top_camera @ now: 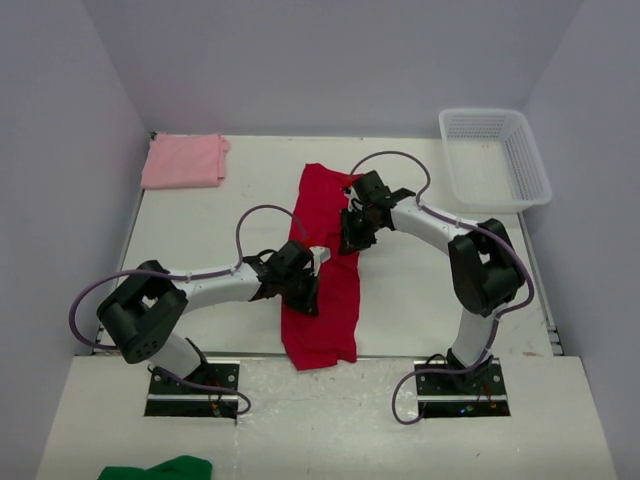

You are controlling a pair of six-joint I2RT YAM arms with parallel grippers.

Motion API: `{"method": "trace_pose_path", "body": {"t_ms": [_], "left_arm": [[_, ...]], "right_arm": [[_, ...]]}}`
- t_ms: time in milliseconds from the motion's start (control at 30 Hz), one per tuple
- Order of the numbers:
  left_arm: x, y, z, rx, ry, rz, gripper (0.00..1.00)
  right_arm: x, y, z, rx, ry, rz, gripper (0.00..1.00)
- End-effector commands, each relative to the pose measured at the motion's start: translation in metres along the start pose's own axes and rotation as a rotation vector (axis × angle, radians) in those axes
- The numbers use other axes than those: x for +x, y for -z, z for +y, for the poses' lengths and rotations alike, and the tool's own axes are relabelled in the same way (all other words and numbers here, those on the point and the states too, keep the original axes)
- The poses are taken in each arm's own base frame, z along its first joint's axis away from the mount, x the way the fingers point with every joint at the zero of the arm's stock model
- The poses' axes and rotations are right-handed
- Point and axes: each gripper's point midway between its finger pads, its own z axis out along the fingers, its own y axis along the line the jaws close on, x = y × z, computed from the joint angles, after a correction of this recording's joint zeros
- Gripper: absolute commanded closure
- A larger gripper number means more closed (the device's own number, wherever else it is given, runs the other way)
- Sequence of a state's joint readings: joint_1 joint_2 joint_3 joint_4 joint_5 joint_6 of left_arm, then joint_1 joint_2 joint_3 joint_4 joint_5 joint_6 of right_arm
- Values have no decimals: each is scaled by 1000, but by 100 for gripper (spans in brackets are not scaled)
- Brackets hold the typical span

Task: Fold and stack the t-shirts
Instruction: Rotate the tshirt 90 degrees

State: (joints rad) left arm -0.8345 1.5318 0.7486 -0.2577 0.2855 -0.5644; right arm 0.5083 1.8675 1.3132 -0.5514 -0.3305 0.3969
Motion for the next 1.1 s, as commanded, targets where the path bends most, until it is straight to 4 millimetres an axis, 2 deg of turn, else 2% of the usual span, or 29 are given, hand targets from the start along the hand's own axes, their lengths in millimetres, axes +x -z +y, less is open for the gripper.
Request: {"method": "trace_pose_path", "body": {"t_ms": [0,67,100,133,167,200,267,367,533,667,800,900,1067], "left_arm": [[-10,2,-8,24,-31,-37,100],[-13,5,-10,26,-33,-43,100],[-14,6,-10,27,-32,-48,100],[-15,7,-11,30,-34,-53,100],[-17,10,-14,39,-41,-62,100],[-18,11,-16,43,-45,-63,100],[-21,13,-22,66,-59,-62,100],[-23,15,-34,115,-105,-53,100],[-29,17,-45,141,-137,-61,100],[-25,6,-39,119,-129,-21,100],[-18,-6,-30,92,-113,20,100],[-17,-6,-27,80,-113,19,100],[-25,5,-29,58,-127,-12,100]], "right_arm": [[-31,21,9,12,5,-154,76],[-43,22,-10,110,-10,-187,63],[-58,27,-11,109,-9,-210,59],[-58,27,-16,122,-16,-184,58],[-71,25,-21,144,-26,-189,59],[-73,23,-26,162,-27,-177,69],[-77,21,-34,203,-27,-161,100],[-90,20,-38,239,-21,-154,100],[-91,9,-50,284,-21,-121,100],[-94,2,-60,296,-38,-104,100],[-89,-8,-74,320,-64,-59,100],[-84,-16,-83,341,-71,-29,100],[-78,-33,-91,342,-85,41,100]]}}
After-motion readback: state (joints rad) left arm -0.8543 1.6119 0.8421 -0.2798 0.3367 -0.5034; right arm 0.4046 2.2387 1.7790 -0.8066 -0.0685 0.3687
